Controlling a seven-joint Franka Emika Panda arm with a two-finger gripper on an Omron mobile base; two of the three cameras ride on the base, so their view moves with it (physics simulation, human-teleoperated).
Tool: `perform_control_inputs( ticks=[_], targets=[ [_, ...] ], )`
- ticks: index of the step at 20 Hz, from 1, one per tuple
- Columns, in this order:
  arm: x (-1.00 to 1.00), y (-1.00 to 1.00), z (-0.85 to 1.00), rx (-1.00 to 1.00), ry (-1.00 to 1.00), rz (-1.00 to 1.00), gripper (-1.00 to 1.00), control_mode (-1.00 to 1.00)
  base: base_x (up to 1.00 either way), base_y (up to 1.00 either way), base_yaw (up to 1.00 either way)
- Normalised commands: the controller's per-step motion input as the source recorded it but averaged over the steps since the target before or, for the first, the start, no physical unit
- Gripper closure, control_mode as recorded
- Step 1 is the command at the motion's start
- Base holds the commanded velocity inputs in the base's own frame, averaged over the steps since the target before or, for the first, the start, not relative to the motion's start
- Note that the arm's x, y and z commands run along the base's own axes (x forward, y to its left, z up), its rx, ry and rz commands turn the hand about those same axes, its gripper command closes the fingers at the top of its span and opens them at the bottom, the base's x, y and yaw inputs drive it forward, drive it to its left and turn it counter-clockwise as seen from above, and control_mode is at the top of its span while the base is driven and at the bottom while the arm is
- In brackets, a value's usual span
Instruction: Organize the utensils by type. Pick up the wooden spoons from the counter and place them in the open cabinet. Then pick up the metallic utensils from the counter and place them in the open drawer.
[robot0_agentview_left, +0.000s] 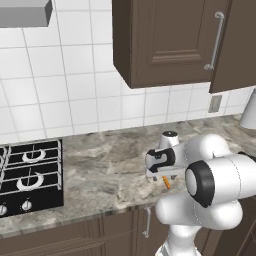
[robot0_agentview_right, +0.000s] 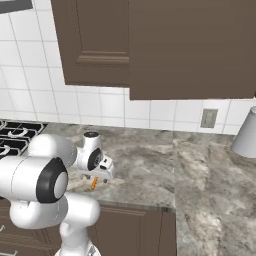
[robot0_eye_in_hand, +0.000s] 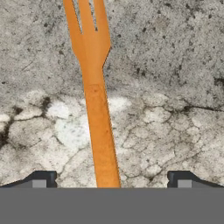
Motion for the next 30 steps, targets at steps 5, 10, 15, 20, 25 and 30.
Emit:
perform_control_inputs(
  ticks=[5, 10, 15, 20, 25, 30],
  targets=[
    [0.0, 0.0, 0.0, 0.0, 0.0, 0.0, 1.0, -1.0, 0.0, 0.0, 0.0],
    [0.0, 0.0, 0.0, 0.0, 0.0, 0.0, 1.0, -1.0, 0.0, 0.0, 0.0],
    [0.0, 0.0, 0.0, 0.0, 0.0, 0.0, 1.0, -1.0, 0.0, 0.0, 0.0],
    [0.0, 0.0, 0.01, 0.0, 0.0, 0.0, 1.0, -1.0, 0.0, 0.0, 0.0],
    [0.0, 0.0, 0.21, 0.0, 0.0, 0.03, 1.0, -1.0, 0.0, 0.0, 0.0],
    [0.0, 0.0, 0.51, 0.0, -0.04, 0.04, 1.0, -1.0, 0.0, 0.0, 0.0]
  ],
)
